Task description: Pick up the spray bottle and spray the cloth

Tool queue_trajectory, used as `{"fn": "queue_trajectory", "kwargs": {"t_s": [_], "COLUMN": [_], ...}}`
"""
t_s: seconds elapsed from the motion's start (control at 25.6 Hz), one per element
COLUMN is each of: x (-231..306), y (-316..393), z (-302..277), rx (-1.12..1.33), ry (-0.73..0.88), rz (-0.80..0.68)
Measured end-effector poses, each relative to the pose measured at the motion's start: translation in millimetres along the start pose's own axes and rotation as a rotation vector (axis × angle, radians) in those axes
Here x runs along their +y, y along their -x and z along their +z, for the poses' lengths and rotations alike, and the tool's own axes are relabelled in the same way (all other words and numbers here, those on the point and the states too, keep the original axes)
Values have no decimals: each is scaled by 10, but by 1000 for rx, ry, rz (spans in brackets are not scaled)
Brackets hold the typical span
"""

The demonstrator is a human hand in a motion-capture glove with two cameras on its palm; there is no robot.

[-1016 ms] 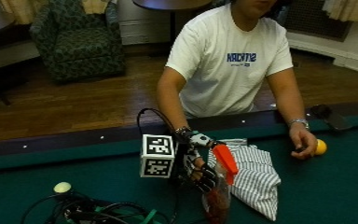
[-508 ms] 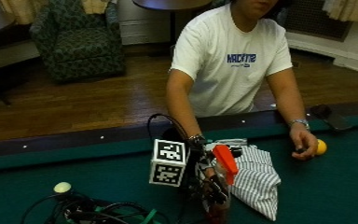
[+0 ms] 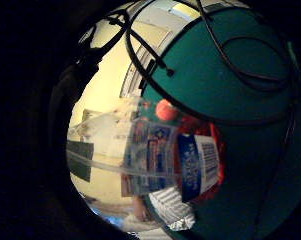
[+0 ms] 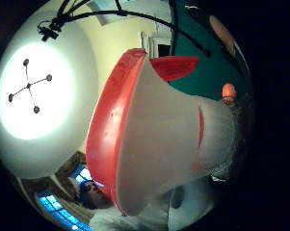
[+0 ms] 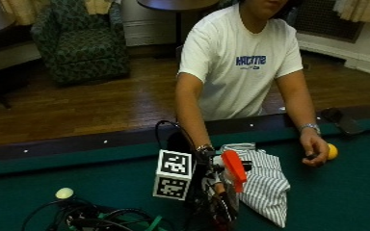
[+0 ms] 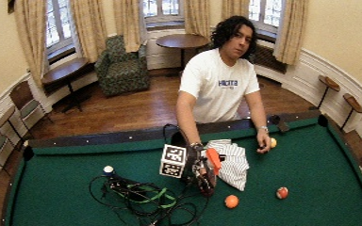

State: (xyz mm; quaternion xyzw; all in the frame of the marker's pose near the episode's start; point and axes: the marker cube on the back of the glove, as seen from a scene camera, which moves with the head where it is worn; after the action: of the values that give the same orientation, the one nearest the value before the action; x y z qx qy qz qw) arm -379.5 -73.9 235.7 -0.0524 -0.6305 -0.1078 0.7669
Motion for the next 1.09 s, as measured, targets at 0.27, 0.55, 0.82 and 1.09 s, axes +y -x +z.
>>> {"fn": "queue_trajectory", "kwargs": {"t_s": [0.27, 0.55, 0.82, 1.09], "x": [-104, -159, -204, -117], "y": [6, 1, 83, 201], "z": [107, 177, 165, 189], "rx": [-33, -17, 7, 99], "ry": [31, 57, 65, 66], "rz": [28, 43, 27, -72]}}
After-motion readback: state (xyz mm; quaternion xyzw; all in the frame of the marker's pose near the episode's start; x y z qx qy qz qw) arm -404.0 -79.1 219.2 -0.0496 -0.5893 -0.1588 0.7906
